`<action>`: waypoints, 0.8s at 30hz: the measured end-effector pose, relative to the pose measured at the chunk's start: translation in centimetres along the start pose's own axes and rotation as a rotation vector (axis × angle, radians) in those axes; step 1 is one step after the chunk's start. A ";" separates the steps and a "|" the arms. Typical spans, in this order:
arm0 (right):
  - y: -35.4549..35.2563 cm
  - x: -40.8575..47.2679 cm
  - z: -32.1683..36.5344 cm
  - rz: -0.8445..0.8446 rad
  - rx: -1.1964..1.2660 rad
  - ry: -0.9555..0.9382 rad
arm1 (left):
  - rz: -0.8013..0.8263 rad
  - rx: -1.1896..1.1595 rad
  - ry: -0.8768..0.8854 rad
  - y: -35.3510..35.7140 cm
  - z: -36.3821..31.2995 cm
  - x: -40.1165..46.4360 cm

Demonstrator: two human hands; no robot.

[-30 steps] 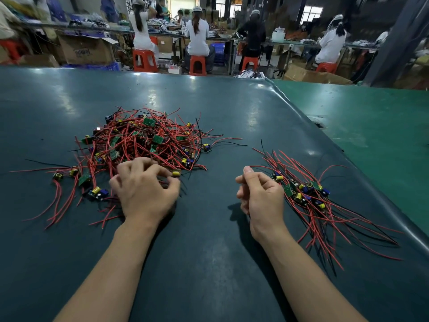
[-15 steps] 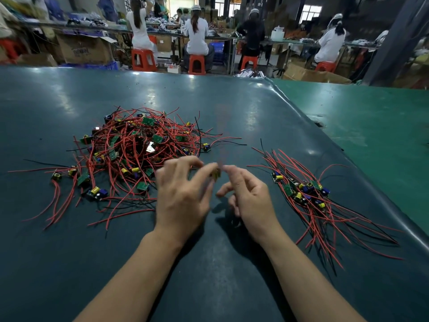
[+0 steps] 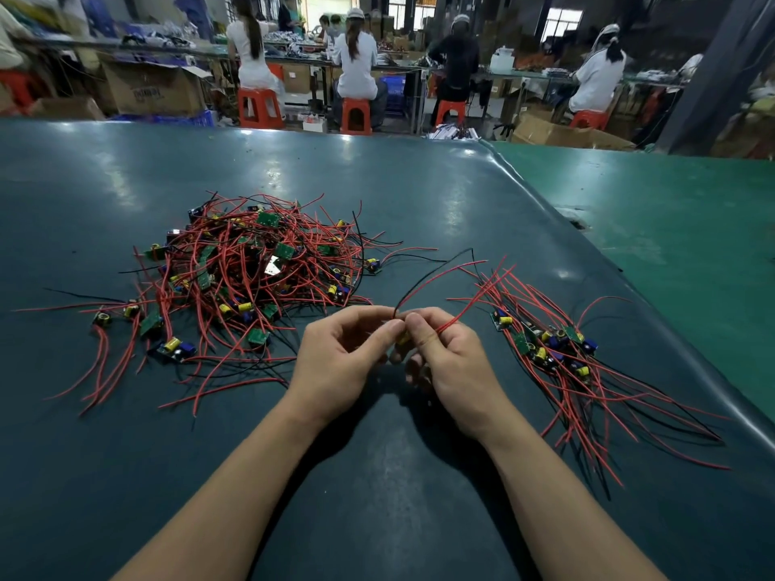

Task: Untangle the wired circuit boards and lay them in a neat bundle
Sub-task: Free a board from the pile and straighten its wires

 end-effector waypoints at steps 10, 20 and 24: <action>-1.1 0.1 -0.6 -0.060 -0.015 0.033 | 0.080 -0.159 -0.078 0.8 0.9 0.0; -2.0 0.0 -0.7 -0.170 -0.086 0.010 | 0.169 -0.221 -0.268 1.1 2.6 0.5; -2.1 -0.1 -0.4 -0.193 -0.039 0.003 | 0.095 -0.341 -0.286 0.4 3.1 0.7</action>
Point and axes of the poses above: each hand's wrist, its own x-axis towards the middle knuckle, its own y-axis out of the palm, z = x × y, the point moved 10 cm from there along x, towards the middle knuckle, and after that the axes turned 1 degree about x, right-handed, at the moved point
